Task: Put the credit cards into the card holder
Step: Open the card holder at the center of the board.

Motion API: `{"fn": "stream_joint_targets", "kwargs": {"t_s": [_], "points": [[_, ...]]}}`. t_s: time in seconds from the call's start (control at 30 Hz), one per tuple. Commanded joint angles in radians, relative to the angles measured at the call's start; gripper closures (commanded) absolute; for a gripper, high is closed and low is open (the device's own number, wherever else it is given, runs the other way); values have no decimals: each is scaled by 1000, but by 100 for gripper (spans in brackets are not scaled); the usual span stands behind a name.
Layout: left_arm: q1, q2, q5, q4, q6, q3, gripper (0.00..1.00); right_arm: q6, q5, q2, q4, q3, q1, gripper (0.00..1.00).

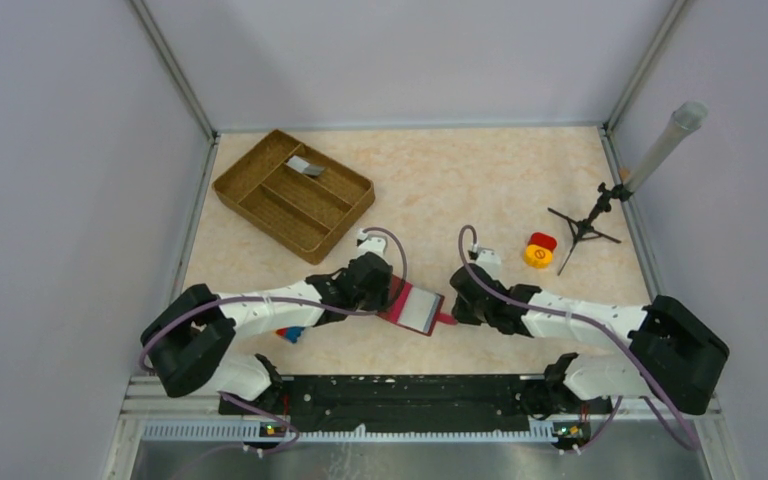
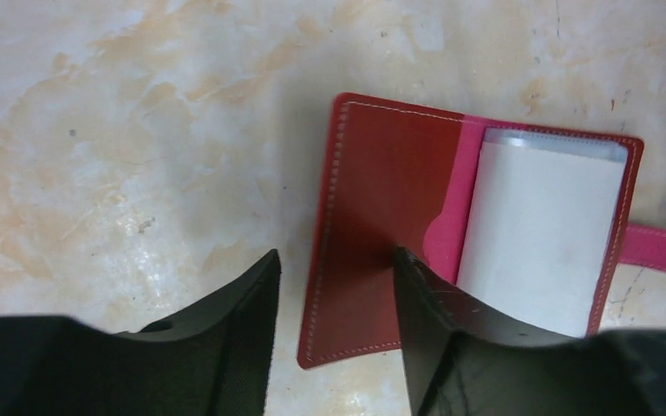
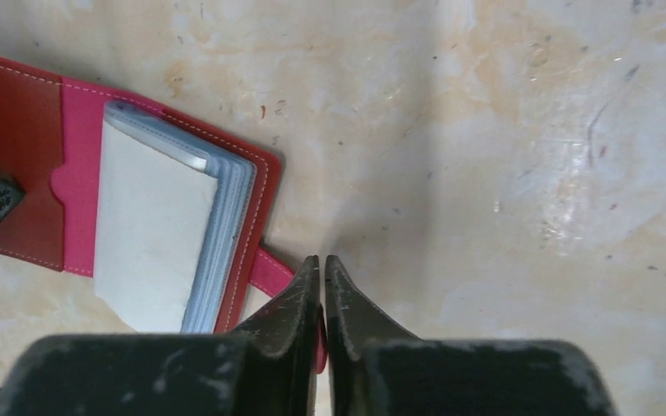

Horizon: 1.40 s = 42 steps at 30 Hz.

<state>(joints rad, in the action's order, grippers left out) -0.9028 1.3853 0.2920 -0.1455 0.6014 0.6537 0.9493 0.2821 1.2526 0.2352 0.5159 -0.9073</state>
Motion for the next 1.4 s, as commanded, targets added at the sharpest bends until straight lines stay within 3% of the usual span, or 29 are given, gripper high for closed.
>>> {"fn": "stream_joint_targets", "kwargs": {"t_s": [0.0,0.13,0.27,0.47,0.8,1.37], "points": [[1,21,-46,49,-7,-1,54,-90,23,-74,82,51,30,90],[1,0,-70,59,18,-19,67,-137,21,-161,147,111,30,64],[-1,-18,-136,91,56,-47,69,-171,-29,-204,176,178,29,54],[-1,-26,-157,116,91,-77,71,-107,-155,-169,63,179,23,62],[-1,-43,-148,110,99,-88,73,11,-181,-29,-10,98,24,68],[-2,-38,-152,104,105,-80,73,31,-228,77,-90,62,23,73]]}}
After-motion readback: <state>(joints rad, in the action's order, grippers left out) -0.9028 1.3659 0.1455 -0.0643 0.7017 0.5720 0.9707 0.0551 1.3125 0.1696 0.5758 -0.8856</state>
